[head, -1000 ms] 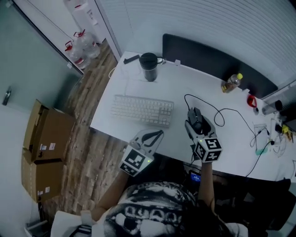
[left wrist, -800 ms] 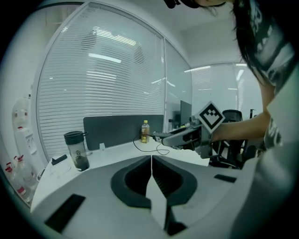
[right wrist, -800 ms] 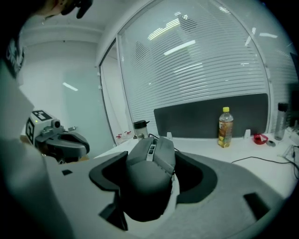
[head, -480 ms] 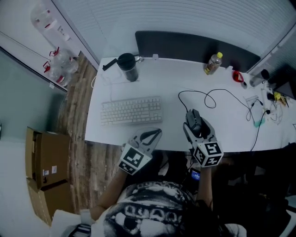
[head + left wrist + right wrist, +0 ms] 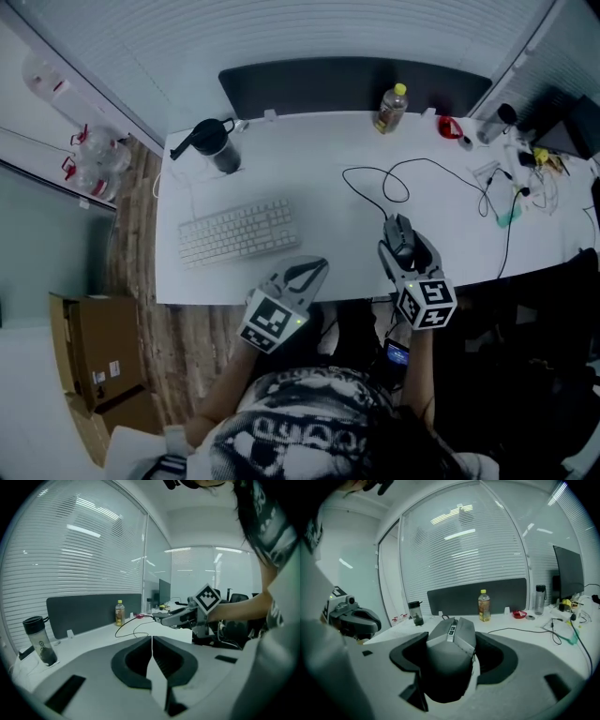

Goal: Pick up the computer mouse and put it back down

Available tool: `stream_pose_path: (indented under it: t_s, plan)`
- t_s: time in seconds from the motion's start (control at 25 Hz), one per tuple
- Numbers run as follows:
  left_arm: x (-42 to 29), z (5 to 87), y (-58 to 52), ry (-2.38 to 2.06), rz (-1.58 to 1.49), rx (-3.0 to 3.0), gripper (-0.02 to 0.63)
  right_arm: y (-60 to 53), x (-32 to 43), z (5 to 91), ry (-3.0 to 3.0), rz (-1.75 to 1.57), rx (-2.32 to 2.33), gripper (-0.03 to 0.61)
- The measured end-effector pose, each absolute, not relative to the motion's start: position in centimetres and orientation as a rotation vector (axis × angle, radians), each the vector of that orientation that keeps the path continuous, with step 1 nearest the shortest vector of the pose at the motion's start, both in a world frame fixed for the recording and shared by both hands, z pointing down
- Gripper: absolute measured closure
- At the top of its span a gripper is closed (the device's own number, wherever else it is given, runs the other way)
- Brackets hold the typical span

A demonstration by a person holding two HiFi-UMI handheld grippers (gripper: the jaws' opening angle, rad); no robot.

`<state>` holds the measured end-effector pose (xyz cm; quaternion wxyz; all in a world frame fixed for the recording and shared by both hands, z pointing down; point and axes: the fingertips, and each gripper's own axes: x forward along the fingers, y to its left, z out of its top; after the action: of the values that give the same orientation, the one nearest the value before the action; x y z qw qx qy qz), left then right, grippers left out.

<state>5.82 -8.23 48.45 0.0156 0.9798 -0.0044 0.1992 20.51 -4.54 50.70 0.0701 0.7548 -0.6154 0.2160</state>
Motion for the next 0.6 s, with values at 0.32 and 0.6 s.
stream_pose_path:
  t_s: [0.32,0.6]
  plan:
    - [12.2,48.0,-6.6,-0.032,0.616,3.049,0.609,-2.4,29.3,52.9,-1.759,0.659,2.249,0.272]
    - [17.4,48.0,-5.5,-0.111,0.642,3.038,0.609,-1.3,37.7,58.0,-1.688,0.734,2.181,0.272]
